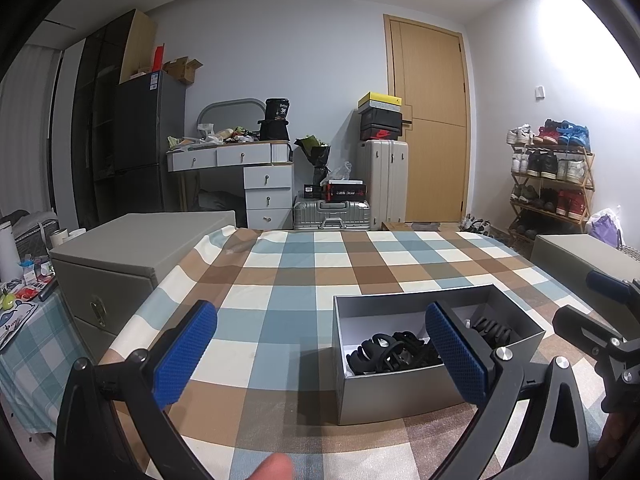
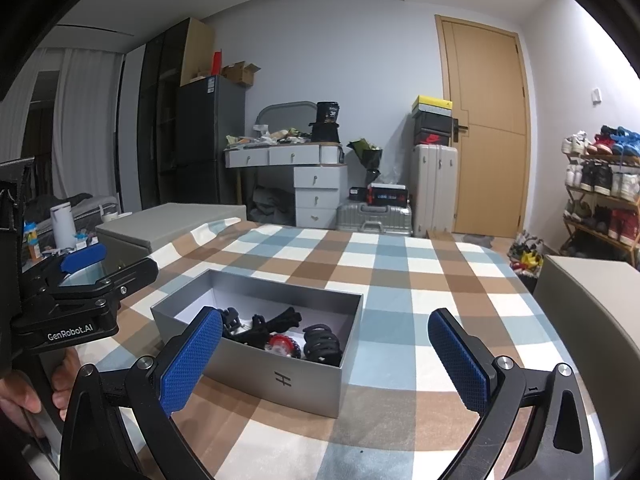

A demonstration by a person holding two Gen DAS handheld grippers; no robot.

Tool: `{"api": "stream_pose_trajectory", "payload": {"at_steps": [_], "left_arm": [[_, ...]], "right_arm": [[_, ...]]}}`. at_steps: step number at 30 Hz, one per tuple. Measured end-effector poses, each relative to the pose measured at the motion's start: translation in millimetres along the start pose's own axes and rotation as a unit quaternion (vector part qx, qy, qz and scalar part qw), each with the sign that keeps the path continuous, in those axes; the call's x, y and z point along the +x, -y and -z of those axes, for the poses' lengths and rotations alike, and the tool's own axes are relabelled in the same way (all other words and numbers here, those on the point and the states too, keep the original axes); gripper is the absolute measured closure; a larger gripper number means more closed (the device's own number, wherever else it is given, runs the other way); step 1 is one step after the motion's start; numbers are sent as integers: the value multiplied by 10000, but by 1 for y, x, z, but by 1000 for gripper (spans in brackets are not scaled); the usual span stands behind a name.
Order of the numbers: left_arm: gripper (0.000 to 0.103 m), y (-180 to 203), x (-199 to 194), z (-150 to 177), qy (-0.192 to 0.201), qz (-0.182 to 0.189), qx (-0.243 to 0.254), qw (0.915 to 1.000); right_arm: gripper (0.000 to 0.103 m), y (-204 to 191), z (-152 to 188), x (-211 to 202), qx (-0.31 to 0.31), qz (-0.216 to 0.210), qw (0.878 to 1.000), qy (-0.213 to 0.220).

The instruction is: Organize jewelry

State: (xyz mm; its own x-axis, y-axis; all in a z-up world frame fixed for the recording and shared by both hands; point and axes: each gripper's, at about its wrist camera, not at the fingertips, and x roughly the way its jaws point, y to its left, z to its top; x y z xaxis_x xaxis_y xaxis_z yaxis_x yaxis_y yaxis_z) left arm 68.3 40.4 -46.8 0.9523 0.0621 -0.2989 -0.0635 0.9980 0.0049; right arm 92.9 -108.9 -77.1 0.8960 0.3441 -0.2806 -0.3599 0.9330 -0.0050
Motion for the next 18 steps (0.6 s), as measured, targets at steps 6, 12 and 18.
{"api": "stream_pose_trajectory", "payload": {"at_steps": [6, 12, 18], "left_arm": [[1, 0, 0, 0, -1, 11, 5, 10000], [1, 0, 0, 0, 1, 5, 4, 10000], [1, 0, 1, 0, -3, 3, -1, 10000]], "right_arm": [[0, 0, 0, 0, 0, 0, 10000, 3], [0, 0, 0, 0, 0, 1, 10000, 7], [0, 0, 0, 0, 1, -3, 10000, 6]]}}
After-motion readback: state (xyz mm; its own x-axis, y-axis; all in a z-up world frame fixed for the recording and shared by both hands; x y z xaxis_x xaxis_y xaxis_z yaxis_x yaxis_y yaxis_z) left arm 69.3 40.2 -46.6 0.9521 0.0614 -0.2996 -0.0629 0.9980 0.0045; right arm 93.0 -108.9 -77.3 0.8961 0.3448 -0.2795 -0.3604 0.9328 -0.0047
